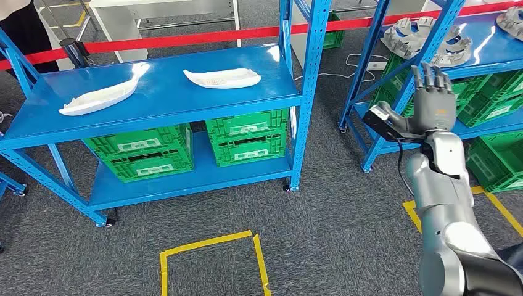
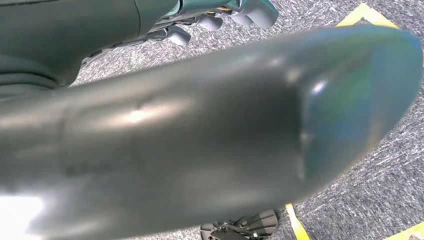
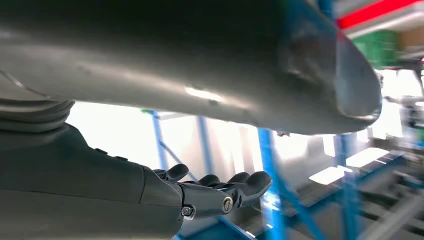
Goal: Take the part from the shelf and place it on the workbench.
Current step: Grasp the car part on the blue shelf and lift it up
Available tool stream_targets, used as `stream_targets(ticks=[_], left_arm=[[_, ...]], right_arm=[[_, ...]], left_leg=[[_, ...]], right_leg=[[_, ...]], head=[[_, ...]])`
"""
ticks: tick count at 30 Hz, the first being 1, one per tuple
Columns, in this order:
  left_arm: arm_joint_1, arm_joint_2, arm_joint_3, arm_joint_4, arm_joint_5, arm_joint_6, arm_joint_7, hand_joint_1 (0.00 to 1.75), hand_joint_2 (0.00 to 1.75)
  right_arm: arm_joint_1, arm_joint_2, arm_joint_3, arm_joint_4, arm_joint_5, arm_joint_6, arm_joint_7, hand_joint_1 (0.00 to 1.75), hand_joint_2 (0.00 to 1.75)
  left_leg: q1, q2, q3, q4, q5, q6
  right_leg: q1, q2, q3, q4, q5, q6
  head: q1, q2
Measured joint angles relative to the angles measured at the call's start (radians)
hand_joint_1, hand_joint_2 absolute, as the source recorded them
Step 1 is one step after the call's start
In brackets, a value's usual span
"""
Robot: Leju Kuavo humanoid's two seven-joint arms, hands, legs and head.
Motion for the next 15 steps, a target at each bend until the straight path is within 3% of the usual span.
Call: stream_targets(ticks=[2,15], left_arm=[[-0.002,0.000,0.000,0.000,-0.002,-0.002,0.002,0.00,0.00],[-0.008,-0.002,0.000,0.000,-0.028,-0.017,0.021,0.00,0.00]], right_arm=[[-0.006,0.010,0.035,-0.005,0.003,0.000,0.006,0.00,0.00],[-0.069,0.173,0.524,-0.030,0.015,-0.001,0.078,0.00,0.00]], left_leg=[[0.000,0.000,0.000,0.000,0.000,0.000],[0.001,0.000,0.000,0.000,0.001,-0.002]], right_leg=[[0.000,0.000,0.000,0.000,0.000,0.000],[0.001,0.000,0.000,0.000,0.000,0.000]], head=[[0.000,0.000],[0.000,0.000]])
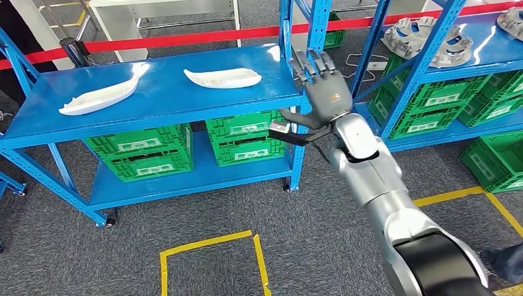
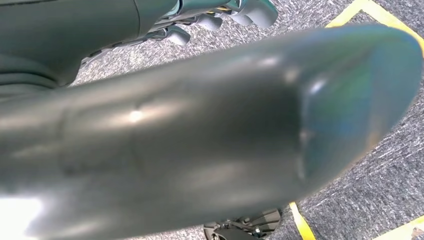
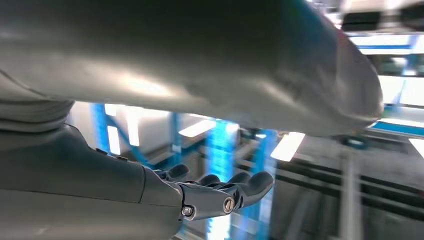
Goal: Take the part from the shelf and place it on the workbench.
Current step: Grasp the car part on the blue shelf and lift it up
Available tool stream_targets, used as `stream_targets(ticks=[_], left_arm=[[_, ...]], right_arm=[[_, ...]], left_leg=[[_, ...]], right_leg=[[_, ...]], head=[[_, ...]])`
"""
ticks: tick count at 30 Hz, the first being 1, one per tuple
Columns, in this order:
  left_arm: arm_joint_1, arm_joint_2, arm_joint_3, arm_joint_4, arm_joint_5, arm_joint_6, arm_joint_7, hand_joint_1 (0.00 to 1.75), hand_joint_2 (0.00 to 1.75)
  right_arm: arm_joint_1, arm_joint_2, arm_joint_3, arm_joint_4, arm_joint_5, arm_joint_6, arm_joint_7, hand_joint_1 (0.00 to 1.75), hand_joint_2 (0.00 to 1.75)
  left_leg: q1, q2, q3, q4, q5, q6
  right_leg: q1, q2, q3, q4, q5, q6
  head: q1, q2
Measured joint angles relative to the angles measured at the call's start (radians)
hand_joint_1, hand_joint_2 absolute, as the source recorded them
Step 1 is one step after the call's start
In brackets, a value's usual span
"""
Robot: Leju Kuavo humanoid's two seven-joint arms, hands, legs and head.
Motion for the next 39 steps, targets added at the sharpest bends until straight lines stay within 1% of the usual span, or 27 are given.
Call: stream_targets(ticks=[5,9,12,15,16,18,19,20,21,22,23,24,25,26,27,28,29,30,31,32,33,34,35,36,37,38,39], left_arm=[[-0.005,-0.001,0.000,0.000,-0.013,-0.003,0.018,0.00,0.00],[-0.009,-0.002,0.000,0.000,-0.028,-0.008,0.038,0.00,0.00],[-0.011,-0.002,0.000,0.000,-0.039,-0.010,0.049,0.00,0.00],[-0.013,-0.001,0.000,0.000,-0.040,-0.010,0.053,0.00,0.00],[-0.013,-0.001,0.000,0.000,-0.041,-0.010,0.054,0.00,0.00],[-0.015,-0.002,0.000,0.000,-0.041,-0.010,0.055,0.00,0.00],[-0.015,-0.003,0.000,0.000,-0.041,-0.010,0.054,0.00,0.00],[-0.016,-0.003,0.000,0.000,-0.041,-0.010,0.054,0.00,0.00],[-0.015,-0.004,0.000,0.000,-0.040,-0.009,0.053,0.00,0.00],[-0.015,-0.004,0.001,0.000,-0.040,-0.009,0.053,0.00,0.00],[-0.014,-0.004,0.001,0.000,-0.040,-0.009,0.053,0.00,0.00],[-0.013,-0.004,0.001,0.000,-0.039,-0.009,0.054,0.00,0.00],[-0.012,-0.004,0.001,0.000,-0.039,-0.009,0.054,0.00,0.00],[-0.012,-0.005,0.001,0.000,-0.039,-0.009,0.055,0.00,0.00],[-0.011,-0.005,0.001,0.000,-0.039,-0.009,0.055,0.00,0.00],[-0.012,-0.005,0.001,0.000,-0.039,-0.009,0.056,0.00,0.00],[-0.013,-0.005,0.001,0.000,-0.039,-0.008,0.057,0.00,0.00],[-0.015,-0.005,0.001,0.000,-0.039,-0.008,0.059,0.00,0.00],[-0.016,-0.005,0.002,0.000,-0.039,-0.007,0.060,0.00,0.00],[-0.017,-0.005,0.002,0.000,-0.040,-0.007,0.062,0.00,0.00],[-0.018,-0.005,0.002,0.000,-0.041,-0.007,0.063,0.00,0.00],[-0.020,-0.005,0.002,0.000,-0.042,-0.007,0.064,0.00,0.00],[-0.022,-0.006,0.002,0.000,-0.043,-0.007,0.065,0.00,0.00],[-0.023,-0.006,0.002,0.000,-0.044,-0.007,0.066,0.00,0.00],[-0.024,-0.006,0.002,0.000,-0.045,-0.007,0.067,0.00,0.00],[-0.022,-0.005,0.002,0.000,-0.045,-0.007,0.068,0.00,0.00],[-0.019,-0.005,0.002,0.000,-0.045,-0.007,0.069,0.00,0.00]], right_arm=[[-0.026,0.057,0.169,0.000,-0.028,0.000,0.018,0.00,0.00],[-0.041,0.087,0.276,0.003,-0.073,-0.012,0.023,0.00,0.00],[-0.042,0.095,0.317,0.007,-0.099,-0.021,0.025,0.00,0.00],[-0.043,0.099,0.337,0.014,-0.105,-0.020,0.032,0.00,0.00],[-0.043,0.101,0.341,0.016,-0.106,-0.019,0.038,0.00,0.00],[-0.047,0.105,0.346,0.019,-0.104,-0.019,0.055,0.00,0.00],[-0.051,0.106,0.347,0.021,-0.103,-0.020,0.063,0.00,0.00],[-0.056,0.107,0.349,0.022,-0.102,-0.021,0.070,0.00,0.00],[-0.059,0.107,0.350,0.024,-0.101,-0.021,0.075,0.00,0.00],[-0.060,0.107,0.352,0.027,-0.100,-0.020,0.079,0.00,0.00],[-0.059,0.106,0.355,0.030,-0.099,-0.020,0.082,0.00,0.00],[-0.057,0.105,0.356,0.034,-0.099,-0.020,0.085,0.00,0.00],[-0.056,0.105,0.357,0.037,-0.099,-0.020,0.087,0.00,0.00],[-0.056,0.104,0.358,0.040,-0.099,-0.020,0.089,0.00,0.00],[-0.056,0.103,0.358,0.042,-0.100,-0.020,0.089,0.00,0.00],[-0.056,0.102,0.359,0.045,-0.101,-0.020,0.089,0.00,0.00],[-0.056,0.101,0.359,0.047,-0.101,-0.020,0.088,0.00,0.00],[-0.057,0.100,0.360,0.049,-0.103,-0.019,0.089,0.00,0.00],[-0.057,0.100,0.360,0.050,-0.104,-0.018,0.089,0.00,0.00],[-0.058,0.101,0.360,0.051,-0.105,-0.018,0.089,0.00,0.00],[-0.060,0.101,0.360,0.051,-0.107,-0.018,0.089,0.00,0.00],[-0.062,0.103,0.360,0.051,-0.108,-0.018,0.088,0.00,0.00],[-0.064,0.104,0.360,0.051,-0.109,-0.018,0.088,0.00,0.00],[-0.065,0.104,0.360,0.051,-0.110,-0.019,0.087,0.00,0.00],[-0.064,0.104,0.359,0.051,-0.111,-0.019,0.087,0.00,0.00],[-0.062,0.104,0.359,0.053,-0.111,-0.019,0.086,0.00,0.00],[-0.058,0.104,0.359,0.054,-0.111,-0.019,0.086,0.00,0.00]], left_leg=[[0.000,0.000,0.001,0.000,0.000,0.000],[0.000,0.000,0.007,0.000,0.000,0.000],[-0.003,0.000,0.004,0.006,0.000,0.000],[-0.004,0.000,-0.003,0.010,0.001,0.003],[-0.005,0.000,-0.007,0.009,0.002,0.005],[0.001,0.001,-0.005,-0.002,0.010,0.015],[0.005,0.002,-0.003,-0.009,0.015,0.021],[0.009,0.004,0.001,-0.016,0.019,0.025],[0.011,0.006,0.001,-0.018,0.021,0.027],[0.012,0.006,0.000,-0.018,0.021,0.029],[0.013,0.006,0.001,-0.018,0.020,0.029],[0.013,0.005,0.003,-0.018,0.017,0.028],[0.015,0.003,0.008,-0.018,0.011,0.026],[0.016,0.001,0.016,-0.018,0.005,0.022],[0.018,0.000,0.025,-0.017,-0.005,0.017],[0.018,-0.001,0.030,-0.017,-0.014,0.010],[0.018,-0.001,0.031,-0.016,-0.023,0.003],[0.017,-0.002,0.030,-0.016,-0.029,-0.004],[0.017,-0.001,0.028,-0.018,-0.032,-0.011],[0.018,-0.001,0.032,-0.022,-0.036,-0.016],[0.020,0.002,0.037,-0.022,-0.040,-0.022],[0.021,0.005,0.032,-0.006,-0.048,-0.027],[0.022,0.008,0.012,0.033,-0.061,-0.031],[0.022,0.011,-0.027,0.096,-0.078,-0.035],[0.022,0.012,-0.079,0.173,-0.097,-0.038],[0.023,0.013,-0.133,0.244,-0.109,-0.040],[0.023,0.013,-0.178,0.289,-0.103,-0.041]], right_leg=[[0.000,0.001,0.000,0.000,0.000,0.000],[0.000,0.001,0.000,0.000,0.001,-0.001],[-0.001,0.000,-0.002,-0.002,0.004,0.003],[-0.002,0.000,-0.005,-0.005,0.009,0.010],[-0.003,0.000,-0.005,-0.007,0.011,0.013],[0.000,0.001,-0.008,-0.008,0.012,0.019],[0.001,0.001,-0.019,0.007,0.007,0.022],[0.002,0.001,-0.041,0.043,-0.007,0.025],[0.000,0.001,-0.076,0.101,-0.026,0.028],[-0.002,0.000,-0.120,0.171,-0.045,0.032],[-0.004,0.000,-0.163,0.232,-0.054,0.034],[-0.006,0.000,-0.195,0.266,-0.046,0.036],[-0.008,0.000,-0.208,0.257,-0.016,0.037],[-0.009,0.000,-0.201,0.209,0.031,0.038],[-0.010,0.000,-0.180,0.142,0.079,0.038],[-0.008,0.001,-0.157,0.084,0.112,0.037],[-0.006,0.001,-0.136,0.039,0.119,0.031],[-0.003,0.002,-0.125,0.018,0.111,0.023],[0.001,0.003,-0.120,0.013,0.097,0.013],[0.001,0.004,-0.115,0.006,0.086,0.002],[0.000,0.005,-0.112,0.006,0.082,-0.005],[-0.002,0.005,-0.105,0.003,0.076,-0.012],[-0.004,0.005,-0.097,0.001,0.070,-0.017],[-0.005,0.004,-0.089,-0.001,0.064,-0.021],[-0.006,0.002,-0.081,-0.002,0.057,-0.023],[-0.006,0.002,-0.074,-0.002,0.049,-0.024],[-0.006,0.002,-0.064,-0.002,0.041,-0.024]], head=[[0.000,0.000],[0.000,0.000],[0.000,0.000],[0.000,0.000],[0.000,0.000],[0.000,0.000],[0.002,0.000],[0.003,0.000],[0.004,0.000],[0.005,0.000],[0.005,0.000],[0.005,0.000],[0.005,0.000],[0.005,0.000],[0.004,0.000],[0.005,0.000],[0.005,0.000],[0.005,0.000],[0.004,0.000],[0.004,0.000],[0.003,0.000],[0.001,0.000],[0.000,0.000],[-0.002,0.000],[-0.003,0.000],[-0.003,0.000],[-0.003,0.000]])
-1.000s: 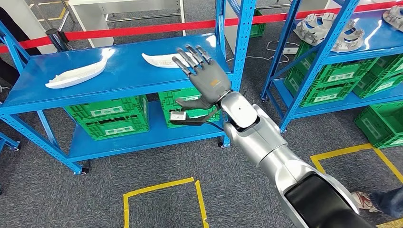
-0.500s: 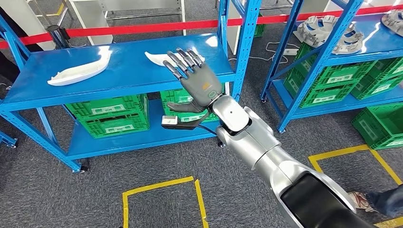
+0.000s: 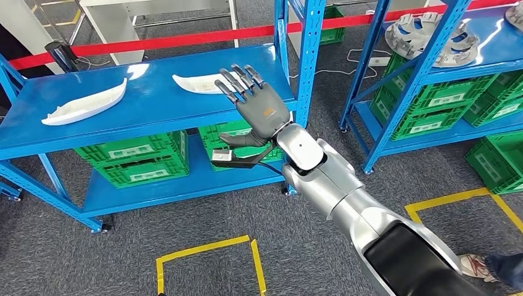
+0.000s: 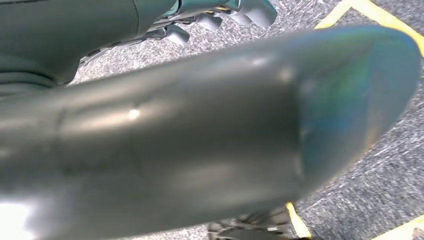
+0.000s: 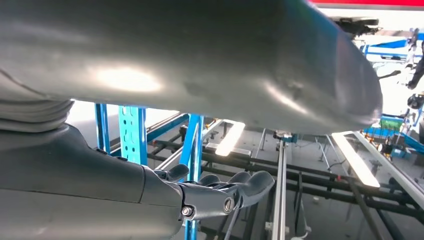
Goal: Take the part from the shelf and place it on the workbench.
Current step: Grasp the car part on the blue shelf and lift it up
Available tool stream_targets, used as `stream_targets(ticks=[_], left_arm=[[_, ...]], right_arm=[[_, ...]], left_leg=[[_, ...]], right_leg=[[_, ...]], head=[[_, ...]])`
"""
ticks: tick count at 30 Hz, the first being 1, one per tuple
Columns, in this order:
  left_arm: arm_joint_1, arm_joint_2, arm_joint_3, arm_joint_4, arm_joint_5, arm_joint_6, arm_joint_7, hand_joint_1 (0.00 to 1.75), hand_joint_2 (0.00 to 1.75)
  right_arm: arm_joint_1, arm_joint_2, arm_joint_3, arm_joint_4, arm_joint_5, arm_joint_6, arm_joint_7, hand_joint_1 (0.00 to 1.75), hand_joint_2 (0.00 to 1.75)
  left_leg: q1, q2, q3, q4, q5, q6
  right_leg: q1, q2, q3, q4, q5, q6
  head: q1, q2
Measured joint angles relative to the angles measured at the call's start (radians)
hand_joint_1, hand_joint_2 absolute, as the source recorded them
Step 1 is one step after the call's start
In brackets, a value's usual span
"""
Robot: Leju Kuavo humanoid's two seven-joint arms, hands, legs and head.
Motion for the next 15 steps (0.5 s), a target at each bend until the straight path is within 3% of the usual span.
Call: stream_targets(ticks=[1,2,4,5,6,9,11,14,15], left_arm=[[0.003,0.000,0.000,0.000,0.000,0.000,0.001,0.00,0.00],[0.005,0.001,0.000,0.000,0.000,0.000,0.002,0.00,0.00],[0.006,0.001,0.000,0.001,0.000,0.000,0.003,0.00,0.00],[0.005,0.001,0.000,0.001,0.000,0.000,0.003,0.00,0.00],[0.004,0.001,0.001,0.002,0.000,0.001,0.004,0.00,0.00],[0.003,0.001,0.004,0.003,0.000,0.002,0.006,0.00,0.00],[0.003,0.000,0.006,0.003,0.001,0.004,0.006,0.00,0.00],[0.003,-0.001,0.007,0.004,0.003,0.006,0.008,0.00,0.00],[0.004,-0.001,0.007,0.004,0.003,0.006,0.009,0.00,0.00]], right_arm=[[0.003,0.000,0.000,0.001,-0.001,0.000,-0.001,0.00,0.00],[0.005,0.000,0.000,0.002,-0.001,-0.001,-0.002,0.00,0.00],[0.006,0.001,0.000,0.002,-0.002,-0.002,-0.003,0.00,0.00],[0.006,0.001,0.000,0.003,-0.002,-0.003,-0.003,0.00,0.00],[0.006,0.001,0.000,0.003,-0.002,-0.003,-0.003,0.00,0.00],[0.004,0.002,0.000,0.003,-0.002,-0.002,-0.002,0.00,0.00],[-0.001,0.002,0.000,0.003,-0.001,0.000,0.004,0.00,0.00],[-0.005,0.002,0.000,0.007,0.005,0.005,0.026,0.00,0.00],[-0.005,0.002,0.000,0.010,0.008,0.005,0.035,0.00,0.00]], left_leg=[[0.000,0.001,-0.028,0.007,0.029,0.000],[0.000,0.001,-0.036,-0.025,0.078,0.002],[-0.002,0.006,-0.016,-0.148,0.185,0.007],[-0.004,0.008,0.001,-0.202,0.211,0.011],[-0.006,0.009,0.013,-0.234,0.220,0.016],[-0.007,0.007,0.025,-0.254,0.208,0.037],[-0.004,0.004,0.035,-0.258,0.205,0.049],[-0.005,0.002,0.048,-0.260,0.193,0.063],[-0.007,0.001,0.053,-0.260,0.188,0.065]], right_leg=[[0.000,0.000,0.011,0.000,-0.008,0.001],[-0.001,0.001,0.023,0.000,-0.017,0.003],[-0.001,0.001,0.048,0.000,-0.035,0.010],[0.001,0.002,0.057,0.000,-0.043,0.016],[0.003,0.002,0.062,-0.002,-0.047,0.022],[0.005,0.001,0.066,-0.003,-0.047,0.039],[0.004,-0.001,0.048,0.037,-0.061,0.047],[0.005,-0.001,-0.065,0.213,-0.119,0.055],[0.005,-0.001,-0.103,0.259,-0.126,0.055]], head=[[0.000,0.000],[0.000,0.000],[0.000,0.000],[-0.001,0.000],[0.000,0.000],[0.001,0.000],[0.003,0.000],[0.005,0.000],[0.005,0.000]])
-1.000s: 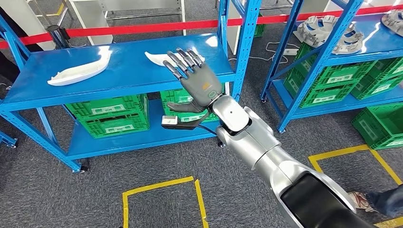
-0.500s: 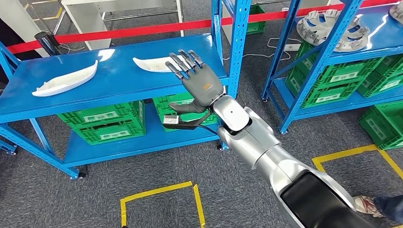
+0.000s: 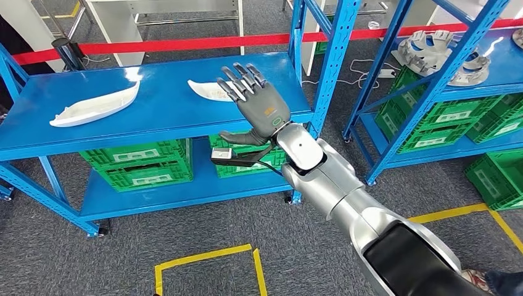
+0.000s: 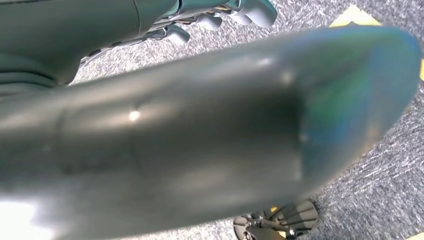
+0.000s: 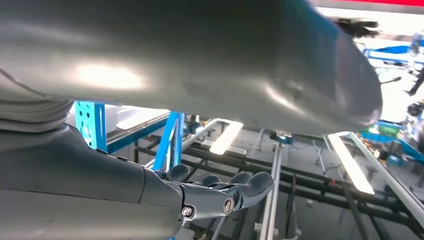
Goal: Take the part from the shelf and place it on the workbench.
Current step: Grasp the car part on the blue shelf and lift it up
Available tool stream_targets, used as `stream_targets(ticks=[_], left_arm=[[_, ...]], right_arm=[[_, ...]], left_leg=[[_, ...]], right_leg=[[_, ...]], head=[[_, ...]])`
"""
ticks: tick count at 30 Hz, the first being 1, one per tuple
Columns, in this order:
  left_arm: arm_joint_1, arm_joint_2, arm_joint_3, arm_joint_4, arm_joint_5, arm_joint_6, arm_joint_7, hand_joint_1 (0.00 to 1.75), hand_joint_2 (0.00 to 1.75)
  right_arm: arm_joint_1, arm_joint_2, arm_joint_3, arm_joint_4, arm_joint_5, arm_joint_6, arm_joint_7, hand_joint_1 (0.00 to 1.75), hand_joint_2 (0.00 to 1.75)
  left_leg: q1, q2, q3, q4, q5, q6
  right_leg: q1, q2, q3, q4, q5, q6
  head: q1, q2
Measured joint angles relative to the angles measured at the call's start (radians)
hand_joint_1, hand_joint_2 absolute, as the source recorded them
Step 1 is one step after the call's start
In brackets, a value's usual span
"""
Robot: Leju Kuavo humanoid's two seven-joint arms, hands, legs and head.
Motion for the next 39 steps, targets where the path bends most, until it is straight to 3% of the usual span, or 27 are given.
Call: stream_targets(ticks=[1,2,4,5,6,8,11,13,15,16,17,18,20,21,22,26,28,30,31,32,33,35,36,39], left_arm=[[0.001,0.000,0.000,0.001,0.000,0.000,0.002,0.00,0.00],[0.002,-0.001,0.000,0.001,0.000,0.000,0.003,0.00,0.00],[0.003,-0.003,0.001,0.002,0.000,0.000,0.005,0.00,0.00],[0.002,-0.005,0.003,0.003,0.000,0.000,0.006,0.00,0.00],[0.001,-0.006,0.004,0.003,0.000,0.000,0.007,0.00,0.00],[0.001,-0.008,0.007,0.004,0.000,0.000,0.009,0.00,0.00],[0.004,-0.010,0.009,0.004,0.000,0.000,0.008,0.00,0.00],[0.001,-0.010,0.009,0.005,0.000,0.000,0.007,0.00,0.00],[0.002,-0.009,0.011,0.005,0.000,0.000,0.006,0.00,0.00],[0.005,-0.008,0.012,0.005,0.000,0.000,0.006,0.00,0.00],[0.008,-0.007,0.014,0.005,0.000,0.000,0.005,0.00,0.00],[0.010,-0.007,0.015,0.005,0.000,0.000,0.005,0.00,0.00],[0.010,-0.007,0.015,0.005,0.000,0.000,0.004,0.00,0.00],[0.009,-0.008,0.015,0.006,0.000,0.000,0.004,0.00,0.00],[0.009,-0.008,0.016,0.006,0.000,0.000,0.004,0.00,0.00],[0.009,-0.009,0.016,0.006,0.000,0.000,0.005,0.00,0.00],[0.008,-0.008,0.016,0.006,0.000,0.000,0.005,0.00,0.00],[0.007,-0.007,0.016,0.005,0.000,0.000,0.006,0.00,0.00],[0.008,-0.006,0.016,0.005,-0.001,0.000,0.007,0.00,0.00],[0.009,-0.006,0.016,0.005,-0.001,0.000,0.007,0.00,0.00],[0.010,-0.007,0.016,0.005,-0.001,0.000,0.008,0.00,0.00],[0.010,-0.008,0.016,0.006,-0.002,0.000,0.008,0.00,0.00],[0.009,-0.009,0.017,0.006,-0.003,0.000,0.009,0.00,0.00],[0.004,-0.011,0.017,0.005,-0.005,0.000,0.012,0.00,0.00]], right_arm=[[0.001,0.000,0.000,0.003,0.002,0.001,0.007,0.00,0.00],[0.001,-0.001,0.000,0.006,0.004,0.002,0.013,0.00,0.00],[-0.002,-0.001,-0.002,0.010,0.004,0.002,0.019,0.00,0.00],[-0.006,-0.002,-0.002,0.012,0.003,0.003,0.020,0.00,0.00],[-0.010,-0.003,-0.003,0.015,0.003,0.003,0.021,0.00,0.00],[-0.016,-0.006,-0.006,0.019,0.002,0.003,0.022,0.00,0.00],[-0.024,-0.006,-0.011,0.022,0.002,0.002,0.021,0.00,0.00],[-0.032,-0.004,-0.013,0.023,0.001,0.001,0.020,0.00,0.00],[-0.032,-0.004,-0.015,0.026,0.000,0.000,0.021,0.00,0.00],[-0.030,-0.004,-0.016,0.029,0.000,-0.001,0.021,0.00,0.00],[-0.029,-0.004,-0.018,0.031,0.000,-0.001,0.022,0.00,0.00],[-0.030,-0.004,-0.021,0.033,0.000,-0.002,0.022,0.00,0.00],[-0.035,-0.004,-0.026,0.035,0.001,-0.002,0.023,0.00,0.00],[-0.037,-0.004,-0.028,0.035,0.001,-0.001,0.024,0.00,0.00],[-0.039,-0.004,-0.029,0.035,0.001,-0.001,0.025,0.00,0.00],[-0.043,-0.005,-0.038,0.036,-0.008,0.000,0.020,0.00,0.00],[-0.044,-0.005,-0.045,0.036,-0.013,0.002,0.014,0.00,0.00],[-0.041,-0.005,-0.049,0.037,-0.014,0.006,0.009,0.00,0.00],[-0.038,-0.006,-0.050,0.038,-0.015,0.009,0.007,0.00,0.00],[-0.035,-0.006,-0.051,0.040,-0.015,0.012,0.006,0.00,0.00],[-0.033,-0.007,-0.052,0.042,-0.016,0.015,0.004,0.00,0.00],[-0.033,-0.007,-0.054,0.044,-0.018,0.021,0.001,0.00,0.00],[-0.034,-0.007,-0.055,0.045,-0.020,0.025,-0.002,0.00,0.00],[-0.035,-0.007,-0.060,0.049,-0.032,0.035,-0.015,0.00,0.00]], left_leg=[[-0.002,-0.001,0.006,0.000,-0.006,0.001],[-0.003,-0.003,0.015,0.000,-0.012,0.001],[-0.005,-0.005,0.033,-0.001,-0.026,-0.001],[-0.006,-0.006,0.040,-0.001,-0.033,-0.003],[-0.006,-0.006,0.044,-0.003,-0.038,-0.008],[-0.005,-0.007,0.052,0.000,-0.038,-0.021],[-0.005,-0.005,0.047,0.042,-0.044,-0.038],[-0.001,-0.003,-0.009,0.136,-0.072,-0.049],[0.004,-0.001,-0.087,0.237,-0.110,-0.062],[0.006,-0.001,-0.114,0.255,-0.114,-0.067],[0.008,0.000,-0.124,0.241,-0.099,-0.069],[0.010,0.001,-0.118,0.196,-0.063,-0.070],[0.014,0.005,-0.086,0.068,0.026,-0.069],[0.014,0.009,-0.073,0.025,0.044,-0.064],[0.013,0.011,-0.065,0.001,0.052,-0.057],[0.012,0.006,-0.048,0.002,0.050,-0.021],[0.011,0.004,-0.040,0.002,0.044,-0.010],[0.007,0.003,-0.034,0.003,0.034,-0.004],[0.004,0.002,-0.029,0.003,0.029,-0.002],[0.002,0.001,-0.023,0.003,0.023,-0.001],[-0.001,-0.001,-0.015,0.003,0.016,-0.002],[-0.004,-0.002,0.003,0.002,0.003,-0.005],[-0.005,-0.003,0.009,0.001,-0.003,-0.008],[-0.003,-0.005,0.023,0.001,-0.004,-0.028]], right_leg=[[0.001,0.000,-0.022,0.013,0.012,-0.003],[0.003,0.000,-0.024,-0.014,0.044,-0.007],[0.010,0.000,0.016,-0.145,0.136,-0.023],[0.015,0.000,0.037,-0.206,0.154,-0.032],[0.021,0.000,0.052,-0.244,0.161,-0.038],[0.027,0.001,0.066,-0.269,0.148,-0.049],[0.016,0.001,0.104,-0.287,0.160,-0.062],[0.011,0.000,0.121,-0.292,0.153,-0.067],[0.009,0.001,0.132,-0.292,0.141,-0.066],[0.007,0.002,0.139,-0.291,0.135,-0.064],[0.005,0.003,0.146,-0.291,0.127,-0.061],[0.002,0.004,0.155,-0.289,0.120,-0.057],[-0.001,0.004,0.172,-0.285,0.103,-0.045],[-0.001,0.004,0.176,-0.284,0.095,-0.038],[0.000,0.003,0.179,-0.283,0.089,-0.030],[0.000,0.002,0.175,-0.249,0.076,-0.006],[-0.001,0.000,0.124,-0.160,0.045,0.001],[0.000,0.000,0.042,-0.040,0.001,0.003],[0.000,0.000,0.011,-0.008,-0.006,0.001],[0.002,0.000,-0.005,-0.009,0.004,-0.004],[0.005,0.000,-0.001,-0.047,0.037,-0.011],[0.014,0.000,0.039,-0.176,0.125,-0.032],[0.020,0.001,0.057,-0.228,0.143,-0.040],[0.029,0.004,0.086,-0.279,0.135,-0.060]], head=[[0.000,0.000],[0.000,0.000],[0.000,0.000],[-0.001,0.000],[-0.001,0.000],[-0.001,0.000],[-0.003,0.000],[-0.009,0.000],[-0.010,0.000],[-0.011,0.000],[-0.011,0.000],[-0.011,0.000],[-0.012,0.000],[-0.012,0.000],[-0.013,0.000],[-0.011,0.000],[-0.009,0.000],[-0.009,0.000],[-0.008,0.000],[-0.008,0.000],[-0.008,0.000],[-0.007,0.000],[-0.007,0.000],[-0.005,0.000]])
